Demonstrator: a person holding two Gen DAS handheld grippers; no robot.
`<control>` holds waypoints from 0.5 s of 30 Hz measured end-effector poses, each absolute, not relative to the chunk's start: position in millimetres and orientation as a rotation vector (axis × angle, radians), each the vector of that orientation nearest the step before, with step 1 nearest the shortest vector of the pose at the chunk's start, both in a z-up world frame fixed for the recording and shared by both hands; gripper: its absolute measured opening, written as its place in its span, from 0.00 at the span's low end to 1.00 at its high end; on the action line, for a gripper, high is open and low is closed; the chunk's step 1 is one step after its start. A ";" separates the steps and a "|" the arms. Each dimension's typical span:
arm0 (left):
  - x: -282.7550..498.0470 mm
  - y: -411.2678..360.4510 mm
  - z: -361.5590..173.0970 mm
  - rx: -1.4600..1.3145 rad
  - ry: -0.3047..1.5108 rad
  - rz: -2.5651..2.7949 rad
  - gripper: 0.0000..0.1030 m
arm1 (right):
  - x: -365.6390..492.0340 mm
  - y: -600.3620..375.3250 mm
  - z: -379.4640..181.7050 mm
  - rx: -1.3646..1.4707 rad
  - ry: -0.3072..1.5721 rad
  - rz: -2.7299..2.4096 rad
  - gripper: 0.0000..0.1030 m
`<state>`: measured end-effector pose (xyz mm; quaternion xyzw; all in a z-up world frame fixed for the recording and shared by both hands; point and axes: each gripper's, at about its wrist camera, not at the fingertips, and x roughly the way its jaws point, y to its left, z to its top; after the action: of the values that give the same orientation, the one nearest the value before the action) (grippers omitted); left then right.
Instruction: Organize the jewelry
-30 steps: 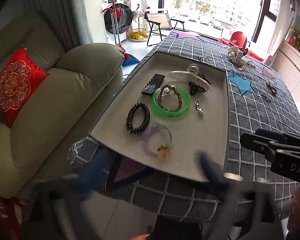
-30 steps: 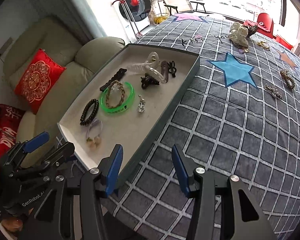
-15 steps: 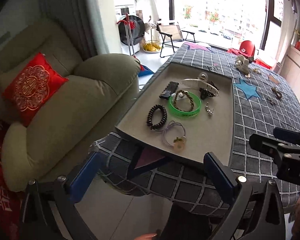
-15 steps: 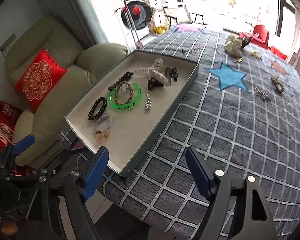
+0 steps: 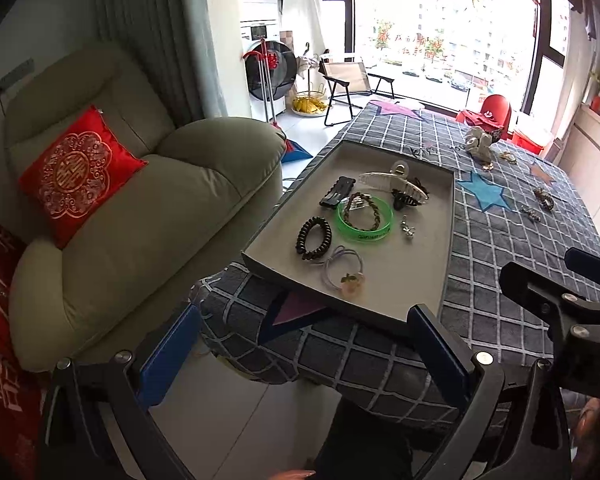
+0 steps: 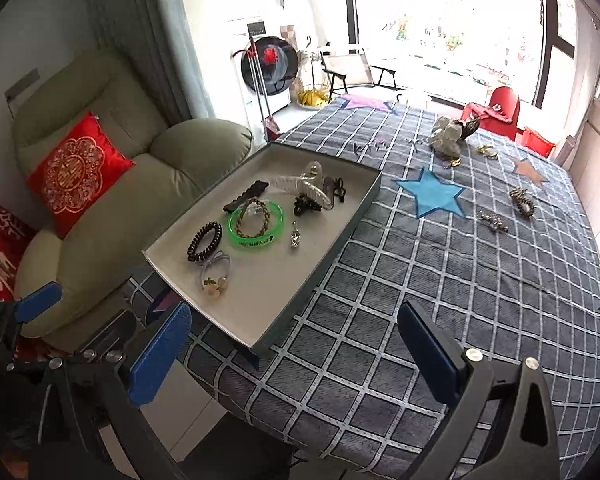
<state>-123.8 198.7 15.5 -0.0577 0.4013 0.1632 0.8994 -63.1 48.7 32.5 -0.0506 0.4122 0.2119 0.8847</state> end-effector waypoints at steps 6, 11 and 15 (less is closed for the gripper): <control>-124.7 195.5 18.5 -0.121 0.830 0.350 1.00 | -63.8 46.5 37.7 -0.120 0.841 0.424 1.00; -121.6 194.2 16.3 -0.117 0.839 0.357 1.00 | -60.2 45.8 34.8 -0.125 0.843 0.421 1.00; -118.0 193.7 13.6 -0.117 0.847 0.358 1.00 | -57.2 45.3 32.0 -0.132 0.837 0.408 1.00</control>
<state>-118.0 193.7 13.6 -0.0563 0.4086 0.1728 0.8944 -57.2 45.3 32.0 -0.0634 0.4031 0.1966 0.8916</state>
